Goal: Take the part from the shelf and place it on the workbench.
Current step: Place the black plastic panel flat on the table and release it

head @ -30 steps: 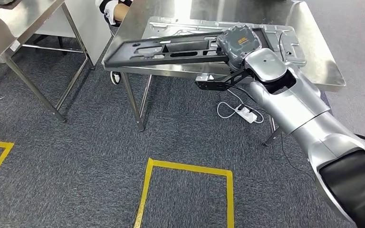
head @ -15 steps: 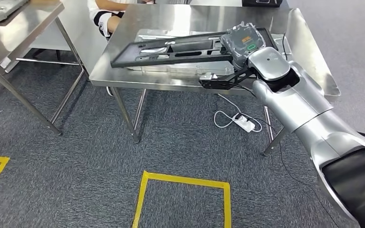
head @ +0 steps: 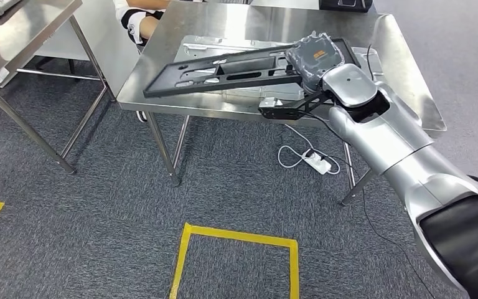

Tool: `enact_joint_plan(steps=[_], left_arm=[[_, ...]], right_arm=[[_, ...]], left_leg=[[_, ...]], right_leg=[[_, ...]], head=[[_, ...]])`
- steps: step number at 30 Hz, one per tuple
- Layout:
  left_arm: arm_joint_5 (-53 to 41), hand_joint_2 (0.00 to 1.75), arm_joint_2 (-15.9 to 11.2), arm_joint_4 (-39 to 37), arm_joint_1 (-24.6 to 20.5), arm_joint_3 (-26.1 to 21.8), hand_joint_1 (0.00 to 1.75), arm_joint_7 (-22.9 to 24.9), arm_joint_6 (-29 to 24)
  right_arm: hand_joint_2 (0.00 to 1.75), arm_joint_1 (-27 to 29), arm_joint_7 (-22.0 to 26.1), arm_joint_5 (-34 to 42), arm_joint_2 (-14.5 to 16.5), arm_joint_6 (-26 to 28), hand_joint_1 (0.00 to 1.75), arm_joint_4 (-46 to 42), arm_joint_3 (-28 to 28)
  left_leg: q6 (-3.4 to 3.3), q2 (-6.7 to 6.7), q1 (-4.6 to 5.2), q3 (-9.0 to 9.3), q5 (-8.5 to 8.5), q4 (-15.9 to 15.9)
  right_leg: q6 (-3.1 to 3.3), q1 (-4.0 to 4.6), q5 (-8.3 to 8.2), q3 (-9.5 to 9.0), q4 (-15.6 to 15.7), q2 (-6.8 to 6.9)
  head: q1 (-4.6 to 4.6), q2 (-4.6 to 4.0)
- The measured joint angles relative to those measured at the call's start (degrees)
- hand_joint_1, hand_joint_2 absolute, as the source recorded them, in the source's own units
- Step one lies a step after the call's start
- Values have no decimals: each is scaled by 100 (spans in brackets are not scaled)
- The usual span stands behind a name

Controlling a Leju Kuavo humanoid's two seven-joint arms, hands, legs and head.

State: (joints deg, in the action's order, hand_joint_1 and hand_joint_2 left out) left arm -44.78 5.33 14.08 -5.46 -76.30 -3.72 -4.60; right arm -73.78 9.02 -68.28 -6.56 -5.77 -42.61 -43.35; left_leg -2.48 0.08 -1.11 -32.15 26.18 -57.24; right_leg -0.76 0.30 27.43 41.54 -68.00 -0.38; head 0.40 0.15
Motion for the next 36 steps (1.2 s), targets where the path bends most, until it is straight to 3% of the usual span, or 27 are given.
enact_joint_plan(steps=[2,3,5,7,10,12,14,16,17,18,19,21,22,23,25,27,29,30,32,33,34,35,36], left_arm=[[-27,175,79,58,-1,1,0,43,61],[-55,175,165,140,-2,2,0,95,101],[-127,175,370,388,5,10,0,230,181],[-185,175,481,542,19,24,0,304,245],[-243,175,507,562,14,41,0,301,291],[-271,175,488,559,10,61,0,269,292],[-297,175,430,551,13,81,0,234,282],[-315,175,363,533,20,86,0,211,265],[-319,175,339,519,27,86,0,205,258],[-322,175,314,505,37,87,0,204,254],[-327,175,295,489,51,87,0,203,253],[-344,175,249,456,97,87,0,201,254],[-353,175,223,434,116,89,0,198,254],[-361,175,200,414,128,90,0,196,253],[-369,175,165,385,118,101,0,190,251],[-374,175,147,368,102,119,0,185,250],[-386,175,136,339,112,131,0,182,250],[-397,175,130,322,121,134,0,180,250],[-422,175,116,290,128,140,0,183,250],[-433,175,106,278,129,147,0,187,248],[-440,175,95,267,130,156,0,191,247],[-447,175,84,256,132,166,0,195,247],[-455,175,73,245,140,173,0,196,248]], right_arm=[[175,30,-1,-15,28,27,175,55,-19],[175,50,-1,-34,58,61,175,112,-34],[175,74,1,-79,138,158,175,263,-58],[175,69,4,-98,199,246,175,383,-69],[175,45,15,-89,245,291,175,476,-74],[175,26,29,-80,259,287,175,506,-74],[175,-5,43,-74,275,281,175,532,-74],[175,-9,54,-61,287,272,175,561,-76],[175,2,60,-49,296,268,175,573,-78],[175,12,68,-38,298,262,175,584,-79],[175,19,77,-27,299,254,175,595,-80],[175,30,97,-8,296,232,175,607,-81],[175,35,105,-1,290,221,175,613,-81],[175,43,110,7,285,211,175,616,-82],[175,53,113,15,274,203,175,614,-83],[175,58,113,17,266,198,175,591,-83],[175,92,115,20,243,186,175,581,-83],[175,138,116,24,226,173,175,585,-84],[175,263,117,35,180,144,175,590,-87],[175,310,117,40,153,126,175,590,-91],[175,335,117,45,125,113,175,590,-96],[175,342,117,50,98,101,175,589,-104],[175,347,119,58,71,90,175,589,-115]], left_leg=[[-2,1,-5,27,39,-5],[7,5,-10,52,64,-10],[49,15,-25,128,141,-33],[122,20,-26,165,228,-58],[238,16,-25,200,317,-45],[298,11,-47,236,389,-82],[339,7,-60,15,536,-559],[369,4,-60,-535,698,-1384],[374,4,-59,-802,691,-1676],[370,4,-57,-989,556,-1770],[354,4,-54,-1063,291,-1625],[297,2,-31,-971,-374,-921],[262,3,-3,-887,-585,-637],[227,1,26,-804,-647,-446],[161,-7,71,-654,-485,-281],[100,-14,54,-443,-323,-60],[54,-6,32,-186,-238,136],[41,1,34,-47,-190,216],[29,35,42,243,-73,330],[28,62,45,385,-1,361],[32,91,53,521,81,375],[43,113,63,657,177,378],[54,130,72,778,292,377]], right_leg=[[-66,-66,145,320,-590,6],[-94,-99,67,356,-621,11],[-132,-157,-359,98,-16,31],[-116,-154,-587,-237,672,44],[-4,-84,-446,-362,900,33],[79,-104,-364,-458,921,30],[165,-133,-259,-614,957,33],[216,-120,-124,-762,959,30],[219,-113,-51,-847,958,20],[219,-108,30,-947,958,10],[212,-106,121,-1063,958,-1],[183,-106,311,-1297,979,-14],[153,-104,383,-1385,1002,-20],[118,-101,432,-1448,1040,-24],[48,-98,436,-1515,1090,-23],[4,-97,292,-1413,865,-16],[2,-96,120,-1037,250,-13],[11,-93,151,-797,-81,-11],[12,-91,551,-359,-445,-11],[6,-90,783,-200,-437,-10],[4,-92,915,-85,-307,-8],[12,-92,835,-12,-60,-7],[37,-87,465,32,279,-5]], head=[[0,0],[0,0],[-1,0],[3,0],[9,0],[10,0],[20,0],[27,0],[28,0],[28,0],[28,0],[25,0],[24,0],[23,0],[27,0],[27,0],[23,0],[22,0],[23,0],[22,0],[22,0],[21,0],[21,0]])
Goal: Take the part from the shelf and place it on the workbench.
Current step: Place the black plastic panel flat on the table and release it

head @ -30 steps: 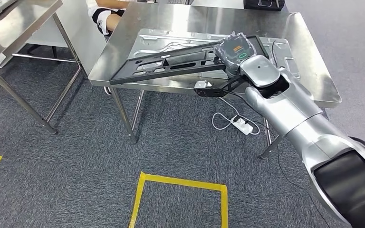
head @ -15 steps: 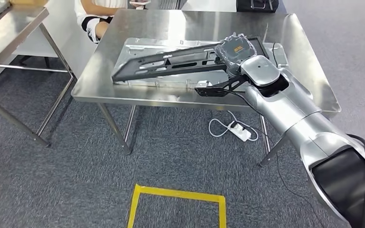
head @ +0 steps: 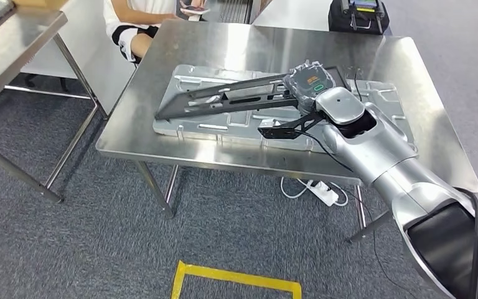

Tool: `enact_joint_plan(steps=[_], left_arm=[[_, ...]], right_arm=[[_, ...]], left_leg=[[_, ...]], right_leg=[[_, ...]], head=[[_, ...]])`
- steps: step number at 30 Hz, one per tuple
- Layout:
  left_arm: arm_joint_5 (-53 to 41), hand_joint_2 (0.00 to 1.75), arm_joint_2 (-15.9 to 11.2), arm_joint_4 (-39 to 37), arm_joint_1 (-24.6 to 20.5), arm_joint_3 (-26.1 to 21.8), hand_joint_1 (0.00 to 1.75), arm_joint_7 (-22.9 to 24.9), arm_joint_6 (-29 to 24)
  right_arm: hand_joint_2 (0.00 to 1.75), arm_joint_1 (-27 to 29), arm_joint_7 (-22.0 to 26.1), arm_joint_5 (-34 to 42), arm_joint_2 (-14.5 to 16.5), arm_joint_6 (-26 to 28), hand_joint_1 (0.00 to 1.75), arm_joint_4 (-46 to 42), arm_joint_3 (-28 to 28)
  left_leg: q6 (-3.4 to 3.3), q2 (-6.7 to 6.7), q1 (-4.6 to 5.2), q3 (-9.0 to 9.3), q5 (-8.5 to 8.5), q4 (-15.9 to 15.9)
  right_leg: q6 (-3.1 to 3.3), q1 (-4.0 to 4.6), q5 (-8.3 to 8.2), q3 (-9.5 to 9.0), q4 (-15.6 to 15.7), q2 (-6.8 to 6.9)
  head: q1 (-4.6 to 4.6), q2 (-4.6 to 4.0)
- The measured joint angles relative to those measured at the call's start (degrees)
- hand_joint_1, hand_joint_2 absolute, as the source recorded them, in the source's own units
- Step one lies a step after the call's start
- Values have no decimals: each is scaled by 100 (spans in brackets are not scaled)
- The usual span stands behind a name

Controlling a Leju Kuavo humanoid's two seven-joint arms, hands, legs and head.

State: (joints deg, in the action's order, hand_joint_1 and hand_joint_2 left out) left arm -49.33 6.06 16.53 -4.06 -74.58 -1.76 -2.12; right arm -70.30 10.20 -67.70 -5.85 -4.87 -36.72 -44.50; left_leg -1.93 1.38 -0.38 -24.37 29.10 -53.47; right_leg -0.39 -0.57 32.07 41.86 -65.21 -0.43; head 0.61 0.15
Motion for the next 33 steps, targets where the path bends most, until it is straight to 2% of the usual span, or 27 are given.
enact_joint_plan(steps=[1,2,3,4,6,8,9,10,11,12,13,14,16,17,18,21,22,24,26,27,28,29,31,32,33], left_arm=[[-9,175,-5,-20,11,4,0,1,3],[-18,175,-13,-39,14,7,0,2,9],[-25,175,-21,-56,19,9,0,4,14],[-31,175,-28,-69,8,14,0,6,18],[-38,175,-40,-79,-25,25,0,7,24],[-42,175,-43,-99,-54,34,0,-1,30],[-44,175,-47,-109,-60,36,0,-4,34],[-47,175,-56,-115,-64,38,0,-8,38],[-51,175,-67,-117,-64,40,0,-9,41],[-55,175,-79,-118,-63,42,0,-9,42],[-59,175,-90,-118,-62,43,0,-11,45],[-62,175,-100,-119,-61,44,0,-16,52],[-73,175,-121,-122,-57,45,0,-34,75],[-81,175,-133,-126,-58,46,0,-45,87],[-90,175,-144,-130,-59,48,0,-54,95],[-109,175,-167,-143,-58,54,0,-61,113],[-115,175,-171,-149,-55,56,0,-60,122],[-129,175,-174,-160,-53,63,0,-61,139],[-148,175,-180,-165,-53,75,0,-64,151],[-158,175,-183,-167,-54,83,0,-72,159],[-168,175,-185,-168,-54,90,0,-83,171],[-178,175,-187,-169,-55,97,0,-95,184],[-201,175,-189,-171,-50,110,0,-111,210],[-208,175,-190,-174,-48,118,0,-117,223],[-212,175,-193,-177,-47,126,0,-121,234]], right_arm=[[175,9,1,12,-27,-9,175,1,-9],[175,18,4,26,-50,-20,175,-3,-18],[175,19,6,40,-63,-27,175,-23,-24],[175,-4,6,49,-72,-32,175,-56,-26],[175,-110,3,52,-78,-34,175,-131,-29],[175,-198,2,54,-80,-38,175,-157,-29],[175,-211,2,60,-77,-41,175,-158,-30],[175,-215,5,66,-74,-43,175,-160,-30],[175,-216,7,72,-71,-44,175,-162,-31],[175,-218,9,74,-71,-47,175,-166,-31],[175,-219,11,74,-71,-52,175,-172,-32],[175,-220,11,75,-71,-60,175,-181,-34],[175,-220,11,80,-75,-83,175,-204,-42],[175,-225,9,90,-81,-96,175,-215,-46],[175,-230,7,104,-87,-107,175,-228,-49],[175,-246,2,146,-132,-131,175,-278,-54],[175,-253,2,154,-161,-135,175,-296,-55],[175,-263,-2,172,-215,-138,175,-331,-57],[175,-258,-4,194,-260,-142,175,-348,-67],[175,-250,-4,208,-285,-145,175,-350,-77],[175,-243,-4,223,-312,-149,175,-353,-89],[175,-238,-5,236,-337,-153,175,-363,-101],[175,-242,-7,255,-383,-157,175,-399,-114],[175,-247,-8,263,-397,-158,175,-422,-114],[175,-251,-9,272,-408,-159,175,-440,-114]], left_leg=[[21,10,15,125,121,-33],[52,28,26,205,241,-55],[84,42,23,252,337,-77],[121,49,17,281,384,-120],[193,36,-13,141,272,-402],[257,-16,-26,-291,105,-1130],[278,-42,-34,-560,169,-1519],[302,-58,-38,-811,349,-1821],[321,-68,-42,-1018,588,-1990],[335,-78,-45,-1162,758,-2020],[345,-87,-48,-1239,767,-1905],[350,-95,-53,-1243,585,-1650],[333,-102,-58,-1117,-49,-919],[303,-103,-51,-1061,-241,-641],[259,-101,-42,-1027,-353,-480],[120,-100,-49,-999,-442,-424],[85,-105,-64,-990,-465,-410],[31,-117,-81,-977,-488,-388],[7,-116,-75,-979,-481,-394],[2,-113,-73,-978,-474,-400],[-1,-109,-73,-977,-465,-410],[2,-105,-73,-974,-452,-425],[27,-101,-72,-974,-412,-461],[48,-103,-64,-981,-389,-481],[72,-105,-60,-989,-374,-491]], right_leg=[[33,19,-572,34,354,-5],[71,41,-1075,39,594,-12],[108,65,-1446,40,723,-19],[143,92,-1573,40,742,-26],[221,98,-1489,-22,732,-31],[295,77,-1428,-142,813,-34],[318,70,-1391,-208,845,-35],[332,66,-1347,-264,859,-39],[334,63,-1299,-315,859,-44],[330,60,-1249,-361,849,-48],[324,57,-1202,-403,832,-51],[313,52,-1157,-440,811,-53],[277,50,-1087,-486,757,-57],[254,55,-1064,-485,735,-63],[225,64,-1046,-476,716,-69],[128,83,-1007,-461,689,-72],[96,83,-943,-441,619,-59],[39,63,-634,-257,157,-27],[-5,35,-261,79,-618,-14],[-21,21,-182,200,-888,-13],[-29,7,-216,227,-950,-10],[-28,-3,-356,138,-770,-6],[3,-8,-713,-244,-7,11],[23,8,-817,-406,332,18],[42,26,-853,-501,533,21]], head=[[5,0],[9,0],[18,1],[24,1],[26,1],[26,0],[27,0],[28,0],[29,0],[28,0],[28,0],[27,0],[27,0],[27,0],[27,0],[27,0],[24,0],[21,0],[20,0],[20,0],[20,0],[20,0],[20,0],[21,0],[21,0]])
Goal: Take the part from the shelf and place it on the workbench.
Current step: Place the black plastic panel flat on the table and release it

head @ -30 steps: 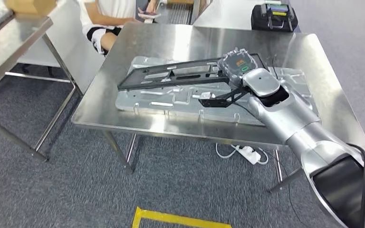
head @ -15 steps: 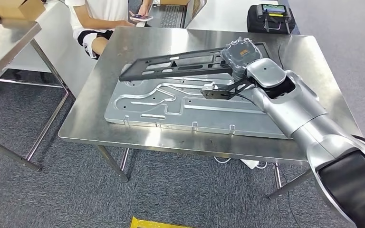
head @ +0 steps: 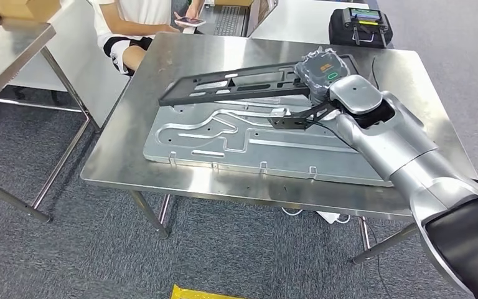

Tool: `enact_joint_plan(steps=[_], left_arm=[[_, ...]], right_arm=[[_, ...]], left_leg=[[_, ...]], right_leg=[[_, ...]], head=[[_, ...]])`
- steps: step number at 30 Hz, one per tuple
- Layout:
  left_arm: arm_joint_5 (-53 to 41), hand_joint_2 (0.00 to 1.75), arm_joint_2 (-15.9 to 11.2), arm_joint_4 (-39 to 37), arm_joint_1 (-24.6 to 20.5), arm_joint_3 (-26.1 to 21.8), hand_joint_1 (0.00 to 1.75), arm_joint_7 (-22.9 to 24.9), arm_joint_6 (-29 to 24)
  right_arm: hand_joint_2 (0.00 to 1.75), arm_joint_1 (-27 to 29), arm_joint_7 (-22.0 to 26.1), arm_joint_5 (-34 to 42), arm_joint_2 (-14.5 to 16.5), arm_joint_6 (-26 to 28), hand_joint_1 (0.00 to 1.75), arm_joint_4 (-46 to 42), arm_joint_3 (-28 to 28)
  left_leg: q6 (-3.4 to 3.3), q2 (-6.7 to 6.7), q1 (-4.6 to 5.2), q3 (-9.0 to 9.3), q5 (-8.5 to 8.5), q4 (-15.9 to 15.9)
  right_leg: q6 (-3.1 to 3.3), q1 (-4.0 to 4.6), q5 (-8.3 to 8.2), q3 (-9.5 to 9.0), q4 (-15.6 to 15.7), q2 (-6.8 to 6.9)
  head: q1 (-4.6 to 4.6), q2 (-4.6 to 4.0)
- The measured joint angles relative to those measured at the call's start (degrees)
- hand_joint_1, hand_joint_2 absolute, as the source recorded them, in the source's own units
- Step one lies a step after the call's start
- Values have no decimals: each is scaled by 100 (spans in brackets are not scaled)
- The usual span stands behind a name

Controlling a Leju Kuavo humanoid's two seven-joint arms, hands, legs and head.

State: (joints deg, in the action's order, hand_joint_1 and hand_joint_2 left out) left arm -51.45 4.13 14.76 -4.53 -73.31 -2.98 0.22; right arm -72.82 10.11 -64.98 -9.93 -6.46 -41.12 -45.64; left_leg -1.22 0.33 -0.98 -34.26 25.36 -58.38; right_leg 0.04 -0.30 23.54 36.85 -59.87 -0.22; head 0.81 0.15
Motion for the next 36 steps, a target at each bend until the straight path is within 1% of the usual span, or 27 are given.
enact_joint_plan(steps=[2,4,5,6,8,9,10,11,13,14,15,16,18,20,21,22,24,25,26,27,28,29,30,32,34,35,36], left_arm=[[-4,175,-6,-7,-7,14,0,-8,15],[-8,175,-11,-10,-20,19,0,-7,16],[-8,175,-14,-12,-24,20,0,-7,17],[-9,175,-20,-14,-23,20,0,-5,17],[-9,175,-31,-16,-12,21,0,-3,17],[-9,175,-36,-16,-7,22,0,-1,17],[-10,175,-37,-16,-3,22,0,3,17],[-11,175,-38,-16,0,22,0,5,17],[-14,175,-39,-16,2,22,0,9,17],[-15,175,-39,-19,3,22,0,12,16],[-15,175,-39,-21,0,22,0,16,15],[-16,175,-39,-23,-2,22,0,21,12],[-21,175,-39,-25,-12,22,0,30,-3],[-33,175,-39,-25,-15,23,0,38,-45],[-42,175,-39,-25,-16,24,0,42,-70],[-49,175,-39,-25,-15,25,0,41,-85],[-57,175,-39,-25,-14,25,0,18,-76],[-57,175,-39,-25,-14,25,0,3,-60],[-56,175,-39,-25,-12,25,0,-8,-46],[-49,175,-39,-25,-11,25,0,-7,-36],[-39,175,-39,-25,-9,25,0,4,-33],[-28,175,-37,-27,-8,25,0,18,-33],[-19,175,-35,-30,-9,25,0,31,-33],[-12,175,-31,-36,-18,25,0,42,-32],[-11,175,-30,-37,-30,25,0,42,-30],[-11,175,-30,-39,-31,26,0,40,-27],[-11,175,-32,-40,-32,26,0,39,-26]], right_arm=[[175,-1,-3,11,-22,-3,175,-17,0],[175,6,-4,14,-43,-5,175,-32,-1],[175,6,-5,14,-52,-5,175,-39,-1],[175,6,-6,15,-55,-5,175,-47,-1],[175,12,-11,15,-61,-5,175,-50,-2],[175,23,-13,15,-60,-6,175,-50,-2],[175,36,-13,16,-60,-7,175,-50,-3],[175,48,-10,16,-60,-7,175,-50,-4],[175,62,-4,17,-60,-7,175,-50,-8],[175,60,-5,19,-61,-6,175,-49,-8],[175,57,-8,22,-62,-5,175,-48,-9],[175,57,-11,27,-62,-3,175,-46,-9],[175,61,-14,38,-62,-1,175,-44,-10],[175,66,-10,53,-73,3,175,-45,-11],[175,69,-9,65,-79,7,175,-46,-11],[175,79,-8,75,-90,11,175,-45,-11],[175,133,-8,90,-110,19,175,-37,-11],[175,171,-8,93,-122,21,175,-30,-11],[175,204,-6,94,-131,23,175,-22,-11],[175,225,-3,94,-136,26,175,-14,-12],[175,233,1,95,-139,31,175,-6,-13],[175,230,4,97,-141,43,175,1,-13],[175,219,5,101,-141,56,175,8,-13],[175,202,5,109,-139,79,175,19,-13],[175,203,8,114,-134,85,175,26,-13],[175,205,9,113,-131,86,175,30,-13],[175,201,11,113,-127,87,175,37,-13]], left_leg=[[54,-3,8,-2,19,2],[114,-6,3,-6,71,-33],[139,-8,1,-58,150,-162],[160,-10,-5,-174,276,-410],[188,-12,-15,-570,573,-1159],[200,-12,-19,-762,639,-1466],[210,-13,-23,-877,597,-1594],[215,-13,-29,-874,437,-1489],[211,-15,-39,-609,-7,-808],[200,-14,-31,-457,-135,-471],[181,-11,-21,-356,-181,-264],[155,-6,-8,-309,-149,-186],[94,-1,-1,-285,-128,-162],[38,-6,-18,-233,-127,-110],[9,-10,-28,-202,-123,-85],[-17,-11,-28,-180,-109,-75],[-59,-5,-22,-145,-72,-74],[-70,3,-20,-117,-49,-75],[-72,12,-19,-81,-22,-75],[-68,20,-16,-38,8,-77],[-60,24,-14,0,39,-77],[-46,25,-2,23,67,-81],[-29,24,7,28,84,-86],[16,21,18,10,91,-82],[69,16,20,8,113,-83],[93,10,22,-13,168,-147],[114,5,21,-95,277,-332]], right_leg=[[32,36,29,-32,91,-5],[76,3,31,-90,146,-3],[105,-15,31,-132,181,4],[136,-32,36,-174,209,11],[182,-21,75,-215,207,15],[189,-19,100,-230,193,10],[188,-19,132,-246,174,2],[178,-23,172,-268,147,-6],[140,-31,278,-321,72,-14],[108,-24,331,-335,28,-16],[75,-15,368,-339,2,-17],[43,-4,393,-340,-5,-17],[-8,3,412,-353,9,-18],[-57,-11,508,-315,-112,-12],[-81,-18,624,-214,-329,-9],[-100,-25,769,-45,-661,-3],[-123,-33,995,375,-1396,-2],[-125,-37,976,519,-1578,-1],[-118,-39,840,563,-1544,-1],[-101,-39,599,496,-1279,-1],[-72,-35,328,366,-888,0],[-44,-16,129,223,-531,1],[-14,4,21,107,-240,3],[20,42,43,24,-46,3],[55,23,56,-12,37,4],[78,3,51,-46,76,8],[106,-17,46,-81,113,14]], head=[[1,0],[3,-1],[7,-1],[10,-1],[15,-1],[15,-1],[15,-1],[15,0],[14,-1],[14,-1],[13,-1],[11,-1],[10,0],[9,0],[9,0],[8,0],[8,0],[8,0],[8,0],[8,0],[8,0],[9,0],[9,0],[11,0],[11,0],[11,-1],[12,-1]])
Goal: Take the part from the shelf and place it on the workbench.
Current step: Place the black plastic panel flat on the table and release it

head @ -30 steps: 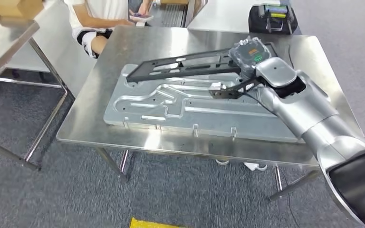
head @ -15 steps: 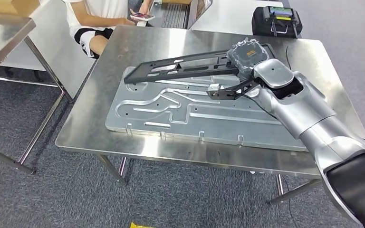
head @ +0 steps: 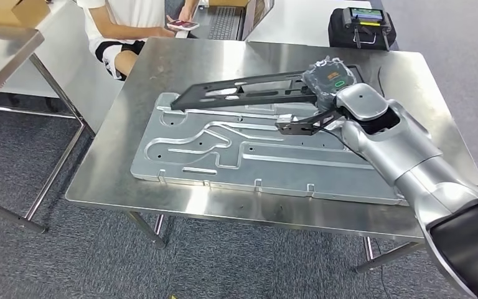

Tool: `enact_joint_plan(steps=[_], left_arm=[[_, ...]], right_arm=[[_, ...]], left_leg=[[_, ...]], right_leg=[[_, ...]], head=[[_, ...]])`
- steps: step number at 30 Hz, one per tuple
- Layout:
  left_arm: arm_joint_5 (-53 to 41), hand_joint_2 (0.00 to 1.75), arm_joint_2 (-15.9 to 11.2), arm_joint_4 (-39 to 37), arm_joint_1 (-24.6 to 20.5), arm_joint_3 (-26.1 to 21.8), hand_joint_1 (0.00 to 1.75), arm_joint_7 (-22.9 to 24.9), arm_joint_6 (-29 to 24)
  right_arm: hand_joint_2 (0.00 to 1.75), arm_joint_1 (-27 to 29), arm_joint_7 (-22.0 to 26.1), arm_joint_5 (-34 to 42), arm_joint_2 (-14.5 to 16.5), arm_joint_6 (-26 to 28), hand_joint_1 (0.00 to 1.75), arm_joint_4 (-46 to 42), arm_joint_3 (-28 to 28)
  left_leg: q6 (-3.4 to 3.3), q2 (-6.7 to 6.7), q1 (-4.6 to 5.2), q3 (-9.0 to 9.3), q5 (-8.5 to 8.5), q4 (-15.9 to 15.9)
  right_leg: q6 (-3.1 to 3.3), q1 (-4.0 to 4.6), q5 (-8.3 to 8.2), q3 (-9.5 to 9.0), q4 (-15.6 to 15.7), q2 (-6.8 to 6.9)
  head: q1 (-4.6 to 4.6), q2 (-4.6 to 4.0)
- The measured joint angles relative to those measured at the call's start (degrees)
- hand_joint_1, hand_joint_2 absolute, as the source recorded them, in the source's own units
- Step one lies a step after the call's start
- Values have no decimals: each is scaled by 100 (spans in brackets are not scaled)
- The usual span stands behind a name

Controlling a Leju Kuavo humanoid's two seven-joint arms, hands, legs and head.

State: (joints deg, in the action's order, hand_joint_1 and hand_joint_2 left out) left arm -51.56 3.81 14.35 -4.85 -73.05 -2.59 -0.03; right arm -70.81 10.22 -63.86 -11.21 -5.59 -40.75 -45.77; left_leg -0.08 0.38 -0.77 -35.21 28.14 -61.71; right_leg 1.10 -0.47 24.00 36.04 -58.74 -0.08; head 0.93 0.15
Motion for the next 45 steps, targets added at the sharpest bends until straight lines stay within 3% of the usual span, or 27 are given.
enact_joint_plan(steps=[3,5,7,9,12,14,16,18,19,20,22,24,25,27,30,33,35,36,38,40,43,45], left_arm=[[-1,175,-10,-2,11,1,0,-7,2],[-7,175,-11,-2,16,1,0,-22,3],[-13,175,-19,-2,18,1,0,-54,7],[-19,175,-32,-3,21,1,0,-109,26],[-53,175,-51,-4,22,1,0,-210,63],[-66,175,-61,-4,24,1,0,-249,86],[-67,175,-73,-4,26,2,0,-264,108],[-87,175,-88,-4,40,3,0,-267,132],[-101,131,-96,-4,48,3,0,-266,146],[-113,87,-104,-4,54,3,0,-266,158],[-107,0,-118,-3,58,3,0,-269,170],[-78,0,-121,-3,57,3,0,-274,173],[-66,0,-125,-3,55,3,0,-276,176],[-62,0,-136,-4,53,3,0,-286,185],[-63,0,-148,-4,41,3,0,-321,197],[-62,0,-160,-4,40,3,0,-374,224],[-61,0,-167,-4,47,3,0,-410,244],[-61,0,-168,-4,50,3,0,-423,252],[-61,0,-178,-4,49,3,0,-437,260],[-57,0,-189,-4,44,2,0,-451,261],[-16,0,-192,-4,43,1,0,-467,269],[3,0,-189,-6,31,1,0,-469,284]], right_arm=[[175,1,1,4,11,4,175,18,0],[175,30,3,35,14,10,175,21,0],[175,61,10,81,12,22,175,21,0],[175,80,14,112,-8,54,175,20,1],[175,147,12,176,-96,115,175,20,5],[87,228,35,232,-159,148,87,19,19],[0,308,63,295,-235,195,0,19,57],[0,408,83,351,-308,245,0,20,107],[0,476,95,375,-344,262,0,22,131],[0,546,104,394,-375,276,0,23,151],[0,646,120,422,-440,293,0,23,197],[0,670,126,450,-491,311,0,20,265],[0,671,128,463,-511,319,0,19,302],[0,673,129,481,-538,330,0,16,352],[0,679,129,484,-547,333,0,8,395],[0,671,125,483,-534,336,0,6,439],[0,675,121,481,-528,336,0,7,448],[0,676,121,480,-525,336,0,7,451],[0,667,121,480,-522,336,0,7,463],[0,644,118,472,-523,335,0,7,479],[0,608,111,434,-525,327,0,7,493],[0,580,110,404,-533,317,0,8,496]], left_leg=[[47,-7,-16,-532,411,-1012],[69,-9,-30,-727,356,-1254],[77,-14,-52,-513,-51,-696],[64,-7,-50,-215,-304,-62],[-11,8,-28,-135,-307,131],[-76,5,-43,-110,-328,172],[-135,2,-57,-90,-347,210],[-161,2,-44,-86,-345,213],[-168,4,-36,-83,-340,212],[-174,6,-28,-76,-335,211],[-181,11,-4,-51,-323,209],[-169,10,23,-34,-311,210],[-155,7,27,-34,-307,212],[-107,0,24,-29,-308,231],[-23,-11,24,-61,-186,111],[39,-12,6,-468,307,-807],[69,-13,-2,-703,435,-1286],[75,-14,-7,-667,332,-1211],[70,-17,-20,-339,-32,-532],[32,-14,-9,-39,-235,64],[-62,-5,11,22,-290,193],[-142,-18,-1,16,-345,241]], right_leg=[[55,-13,22,-35,7,5],[54,-14,49,-42,-18,0],[24,-21,93,-55,-66,-7],[-32,-7,147,-36,-135,-15],[-106,17,158,-21,-155,-18],[-151,5,213,-13,-201,-16],[-199,-13,473,163,-609,-10],[-231,-20,798,501,-1316,-6],[-233,-21,866,635,-1575,-6],[-222,-20,826,683,-1645,-6],[-159,-3,475,471,-1163,-6],[-64,40,176,118,-425,0],[-33,65,118,16,-210,4],[-12,94,111,-23,-103,6],[36,36,55,-101,20,12],[82,21,37,-136,62,28],[84,22,46,-126,41,26],[78,20,56,-122,23,22],[49,16,92,-119,-31,16],[-2,36,127,-100,-95,13],[-78,52,106,-83,-117,8],[-133,33,229,-53,-207,5]], head=[[5,1],[5,1],[5,1],[3,1],[-2,1],[-2,1],[-3,1],[-4,0],[-4,0],[-4,0],[-4,1],[-2,1],[-2,1],[0,1],[4,1],[8,1],[8,1],[8,1],[8,1],[7,1],[2,0],[1,1]])
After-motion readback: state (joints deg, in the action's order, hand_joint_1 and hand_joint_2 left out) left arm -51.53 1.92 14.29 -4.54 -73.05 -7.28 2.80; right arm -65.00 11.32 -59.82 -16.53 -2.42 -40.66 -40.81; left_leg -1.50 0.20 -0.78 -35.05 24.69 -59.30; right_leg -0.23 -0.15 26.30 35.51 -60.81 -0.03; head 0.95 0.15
